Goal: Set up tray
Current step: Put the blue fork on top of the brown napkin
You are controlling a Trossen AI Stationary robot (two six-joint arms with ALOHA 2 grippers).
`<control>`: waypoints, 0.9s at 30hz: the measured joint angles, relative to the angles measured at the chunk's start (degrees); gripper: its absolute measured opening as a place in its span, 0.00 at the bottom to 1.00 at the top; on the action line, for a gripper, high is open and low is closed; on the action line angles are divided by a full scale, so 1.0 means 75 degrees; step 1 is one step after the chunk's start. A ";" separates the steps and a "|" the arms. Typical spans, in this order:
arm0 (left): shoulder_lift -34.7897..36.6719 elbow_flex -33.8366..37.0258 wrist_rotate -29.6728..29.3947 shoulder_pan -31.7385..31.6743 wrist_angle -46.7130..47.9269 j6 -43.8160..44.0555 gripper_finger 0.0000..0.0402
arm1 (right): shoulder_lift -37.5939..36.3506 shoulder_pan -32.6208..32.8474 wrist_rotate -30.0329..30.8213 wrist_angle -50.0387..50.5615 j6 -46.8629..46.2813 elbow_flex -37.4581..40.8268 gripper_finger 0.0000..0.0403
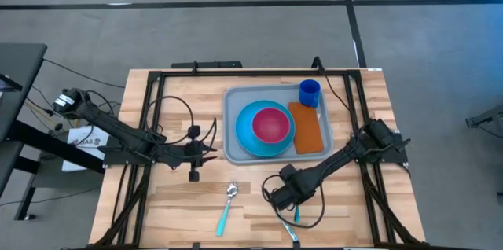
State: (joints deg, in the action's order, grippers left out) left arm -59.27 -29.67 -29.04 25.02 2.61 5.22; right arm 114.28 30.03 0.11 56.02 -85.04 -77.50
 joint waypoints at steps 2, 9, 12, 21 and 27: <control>0.0000 0.0000 -0.0007 -0.0006 -0.0201 -0.0303 0.22 | 0.0077 0.0046 -0.0122 0.0066 -0.0182 0.0007 0.43; -0.0043 -0.0168 0.2243 -0.0334 -0.0511 -0.0447 0.22 | 0.0179 0.0159 -0.0119 -0.0100 -0.0774 0.0001 0.43; -0.0241 -0.0267 0.1934 -0.0521 -0.0491 -0.0619 0.22 | 0.0160 0.0148 -0.0031 -0.0094 -0.0869 0.0001 0.43; -0.1169 -0.0733 0.2157 -0.1142 -0.0448 -0.0864 0.22 | 0.0168 0.0196 0.0391 -0.0045 -0.1265 0.0001 0.32; -0.1711 -0.0957 0.2506 -0.1218 -0.0432 -0.0878 0.22 | 0.0171 0.0267 0.0316 0.0039 -0.1499 0.0001 0.14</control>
State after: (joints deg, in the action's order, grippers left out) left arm -72.10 -36.85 -10.25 15.88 -0.63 -1.37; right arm 115.57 32.03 2.48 56.31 -96.28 -77.49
